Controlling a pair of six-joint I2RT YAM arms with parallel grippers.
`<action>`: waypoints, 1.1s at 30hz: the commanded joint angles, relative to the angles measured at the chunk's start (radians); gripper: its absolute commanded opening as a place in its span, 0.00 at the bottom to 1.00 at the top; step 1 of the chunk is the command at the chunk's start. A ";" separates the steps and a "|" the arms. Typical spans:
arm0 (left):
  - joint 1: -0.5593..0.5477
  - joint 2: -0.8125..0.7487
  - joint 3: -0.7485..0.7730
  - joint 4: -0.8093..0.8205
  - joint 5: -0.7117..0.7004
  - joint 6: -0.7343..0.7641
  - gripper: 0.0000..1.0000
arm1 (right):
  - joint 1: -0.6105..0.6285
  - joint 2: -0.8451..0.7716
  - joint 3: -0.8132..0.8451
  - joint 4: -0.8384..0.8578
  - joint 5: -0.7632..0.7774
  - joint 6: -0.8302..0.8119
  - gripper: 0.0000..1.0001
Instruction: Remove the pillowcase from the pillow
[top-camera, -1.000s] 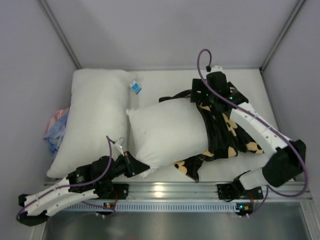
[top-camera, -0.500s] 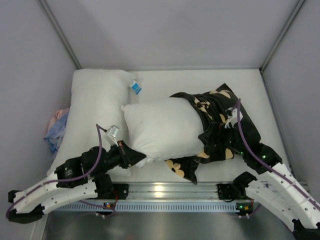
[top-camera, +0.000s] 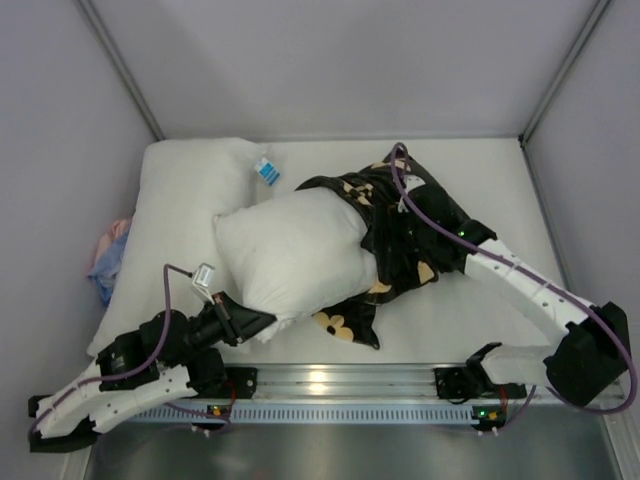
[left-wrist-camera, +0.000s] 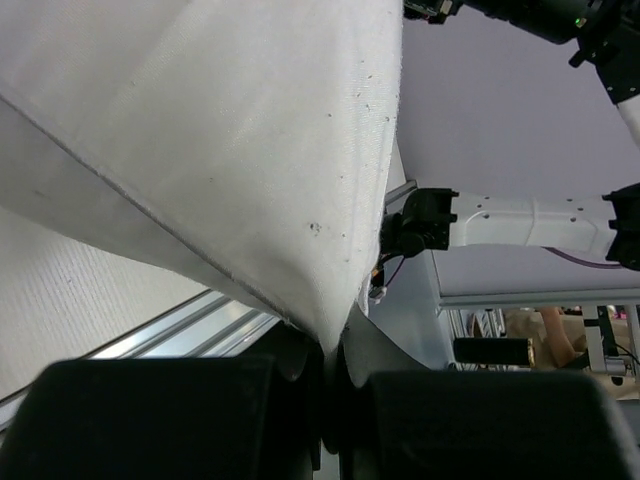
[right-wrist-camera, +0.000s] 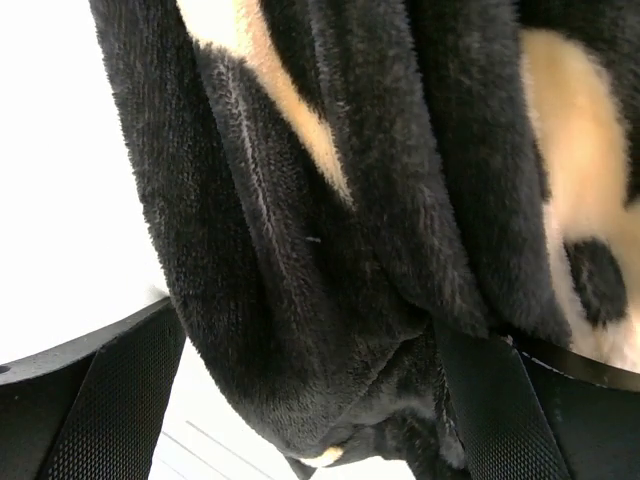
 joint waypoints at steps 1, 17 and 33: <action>-0.002 -0.045 0.021 0.055 0.017 -0.039 0.00 | 0.016 0.039 0.106 0.052 0.067 -0.046 0.99; -0.002 0.013 0.031 0.050 0.006 -0.011 0.00 | 0.016 -0.345 -0.153 -0.060 0.261 -0.132 0.99; -0.002 -0.008 0.197 0.015 0.003 0.043 0.00 | -0.013 0.086 -0.112 0.098 0.452 -0.015 0.00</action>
